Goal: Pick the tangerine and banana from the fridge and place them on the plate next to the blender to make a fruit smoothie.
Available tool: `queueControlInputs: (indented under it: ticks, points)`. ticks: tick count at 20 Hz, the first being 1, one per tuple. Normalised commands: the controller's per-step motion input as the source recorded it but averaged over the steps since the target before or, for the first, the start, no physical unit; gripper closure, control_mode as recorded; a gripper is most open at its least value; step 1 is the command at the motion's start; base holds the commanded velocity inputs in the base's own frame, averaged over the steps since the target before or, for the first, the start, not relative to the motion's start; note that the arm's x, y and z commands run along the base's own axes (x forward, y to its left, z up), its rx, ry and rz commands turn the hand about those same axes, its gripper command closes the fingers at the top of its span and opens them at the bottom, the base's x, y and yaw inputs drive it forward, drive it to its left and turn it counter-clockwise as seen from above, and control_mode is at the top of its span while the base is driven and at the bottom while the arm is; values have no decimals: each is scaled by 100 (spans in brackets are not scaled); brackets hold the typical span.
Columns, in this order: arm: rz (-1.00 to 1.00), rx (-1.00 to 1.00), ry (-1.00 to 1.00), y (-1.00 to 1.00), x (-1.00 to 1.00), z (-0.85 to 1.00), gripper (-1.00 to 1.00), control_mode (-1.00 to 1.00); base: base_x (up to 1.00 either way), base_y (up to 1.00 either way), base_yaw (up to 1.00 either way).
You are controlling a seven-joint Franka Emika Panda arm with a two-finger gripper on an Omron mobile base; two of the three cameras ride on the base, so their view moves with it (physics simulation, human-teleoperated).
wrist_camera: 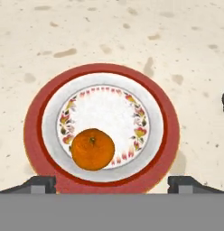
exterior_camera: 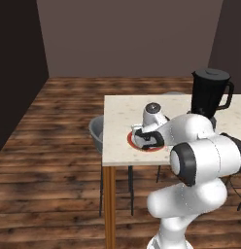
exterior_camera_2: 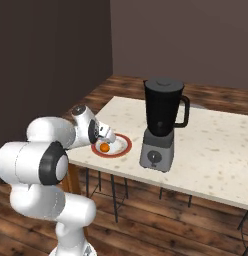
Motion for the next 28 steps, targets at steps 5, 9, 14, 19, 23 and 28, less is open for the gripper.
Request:
queueControlInputs:
  ticks: [5,9,14,19,23,28]
  points:
    - [0,0,-4,0,-96,68,-100,-100,0,0,0]
    - [0,0,0,0,-95,45,-100,-100,0,0,0]
    - [0,0,0,11,-57,9,-100,-100,0,0,0]
    - [0,0,-1,4,-24,-14,-100,-100,0,0,0]
    - [-1,0,-7,0,-62,-13,-100,-100,0,0,0]
    - [-5,0,-4,0,-38,-1,-100,100,-60,0,-19]
